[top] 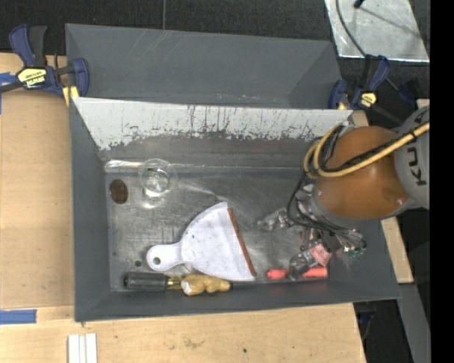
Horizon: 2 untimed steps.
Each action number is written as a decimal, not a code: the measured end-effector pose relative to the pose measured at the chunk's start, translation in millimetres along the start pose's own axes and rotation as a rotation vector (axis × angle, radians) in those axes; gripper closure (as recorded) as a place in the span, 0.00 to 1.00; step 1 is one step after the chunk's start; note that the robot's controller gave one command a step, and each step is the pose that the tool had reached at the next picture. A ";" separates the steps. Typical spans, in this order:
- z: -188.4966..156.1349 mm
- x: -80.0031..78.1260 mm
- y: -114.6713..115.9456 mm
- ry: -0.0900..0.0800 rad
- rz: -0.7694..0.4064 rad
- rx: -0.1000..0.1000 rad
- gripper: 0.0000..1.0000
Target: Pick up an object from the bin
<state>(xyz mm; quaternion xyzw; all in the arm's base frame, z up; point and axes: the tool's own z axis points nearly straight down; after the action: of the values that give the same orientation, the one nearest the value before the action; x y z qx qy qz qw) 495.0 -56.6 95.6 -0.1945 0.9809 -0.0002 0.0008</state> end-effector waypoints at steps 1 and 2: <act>14.2 5.7 -12.0 0.002 -0.294 -0.001 0.00; 18.8 17.6 -52.7 -0.012 -0.242 0.005 1.00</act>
Offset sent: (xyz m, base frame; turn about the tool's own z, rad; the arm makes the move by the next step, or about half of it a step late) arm 0.0001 -0.0559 -0.0215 -0.2433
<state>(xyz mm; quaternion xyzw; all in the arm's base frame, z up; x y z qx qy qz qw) 498.9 -112.0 76.8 -0.3117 0.9501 -0.0018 0.0070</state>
